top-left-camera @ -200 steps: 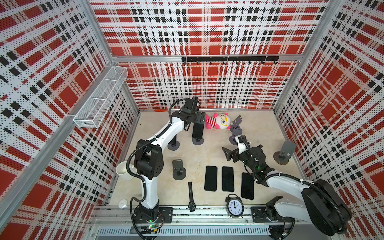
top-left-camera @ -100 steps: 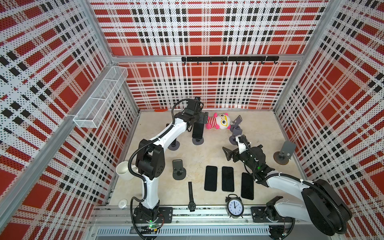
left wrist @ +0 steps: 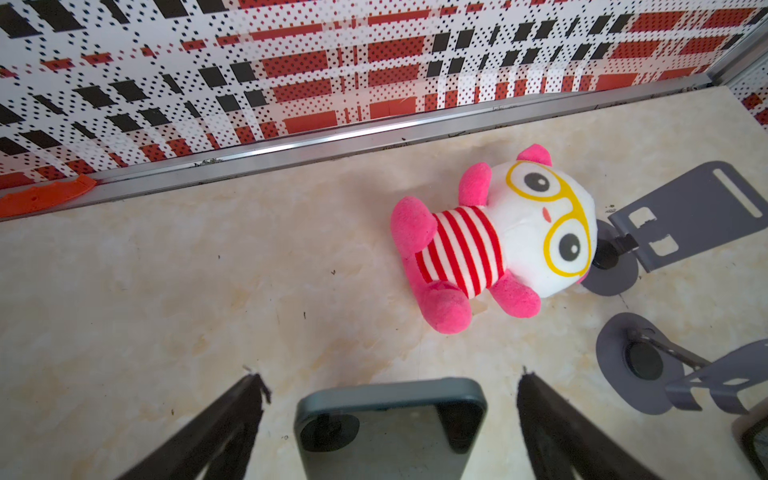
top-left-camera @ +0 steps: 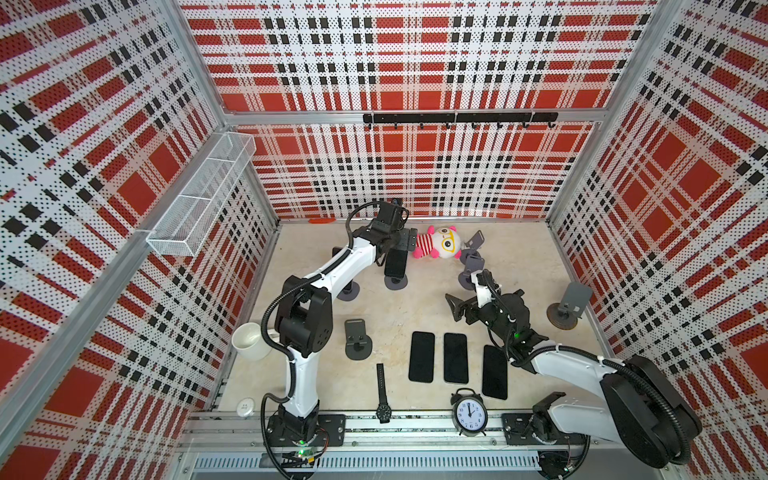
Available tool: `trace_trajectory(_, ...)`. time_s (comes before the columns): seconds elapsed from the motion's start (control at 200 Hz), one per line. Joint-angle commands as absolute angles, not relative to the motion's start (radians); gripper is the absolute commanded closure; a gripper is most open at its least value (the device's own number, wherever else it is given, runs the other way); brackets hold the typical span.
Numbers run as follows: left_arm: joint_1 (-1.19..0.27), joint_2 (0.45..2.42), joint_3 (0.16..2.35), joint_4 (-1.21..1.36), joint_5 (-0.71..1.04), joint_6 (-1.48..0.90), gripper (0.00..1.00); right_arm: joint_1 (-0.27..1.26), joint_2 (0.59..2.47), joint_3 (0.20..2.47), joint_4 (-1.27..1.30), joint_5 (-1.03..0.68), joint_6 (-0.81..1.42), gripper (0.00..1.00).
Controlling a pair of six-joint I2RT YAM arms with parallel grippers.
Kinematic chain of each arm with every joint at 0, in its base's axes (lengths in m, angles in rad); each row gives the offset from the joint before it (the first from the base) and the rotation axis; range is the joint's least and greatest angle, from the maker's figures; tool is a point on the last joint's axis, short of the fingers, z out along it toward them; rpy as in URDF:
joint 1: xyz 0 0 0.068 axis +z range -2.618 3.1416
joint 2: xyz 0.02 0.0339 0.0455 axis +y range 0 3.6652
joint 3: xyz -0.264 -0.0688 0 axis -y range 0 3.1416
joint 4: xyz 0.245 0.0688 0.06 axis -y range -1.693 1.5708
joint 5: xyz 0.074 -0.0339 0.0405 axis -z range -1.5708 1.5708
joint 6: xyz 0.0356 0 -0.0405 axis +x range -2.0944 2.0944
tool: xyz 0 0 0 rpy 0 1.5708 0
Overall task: Remove the phone from the phone stand
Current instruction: 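Close the left gripper on the phone on the stand by the plush, then lift the black phone up off its stand with the left gripper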
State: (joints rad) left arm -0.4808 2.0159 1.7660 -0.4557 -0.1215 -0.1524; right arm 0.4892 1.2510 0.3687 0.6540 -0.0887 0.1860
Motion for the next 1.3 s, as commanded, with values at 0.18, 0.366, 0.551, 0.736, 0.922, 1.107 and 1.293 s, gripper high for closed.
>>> trace_trajectory(0.18,-0.489,2.019,1.723,-0.44,-0.138,-0.152,0.01,0.498,1.262,0.386,0.661,-0.083,0.19,0.0)
trace_trajectory(0.366,-0.491,2.027,1.724,-0.44,-0.132,-0.154,0.06,0.497,1.268,0.39,0.652,-0.083,0.188,0.0)
trace_trajectory(0.551,-0.493,2.031,1.722,-0.441,-0.118,-0.168,0.08,0.498,1.275,0.393,0.652,-0.084,0.187,0.0)
trace_trajectory(0.736,-0.497,2.047,1.716,-0.453,-0.12,-0.179,0.09,0.498,1.288,0.406,0.632,-0.084,0.178,0.0)
trace_trajectory(0.922,-0.497,2.052,1.722,-0.457,-0.112,-0.186,0.15,0.497,1.29,0.409,0.626,-0.084,0.173,0.0)
trace_trajectory(1.107,-0.496,2.047,1.718,-0.459,-0.137,-0.193,0.23,0.498,1.287,0.41,0.618,-0.09,0.167,0.0)
trace_trajectory(1.293,-0.499,2.037,1.706,-0.461,-0.15,-0.189,0.27,0.497,1.294,0.414,0.618,-0.097,0.169,0.0)
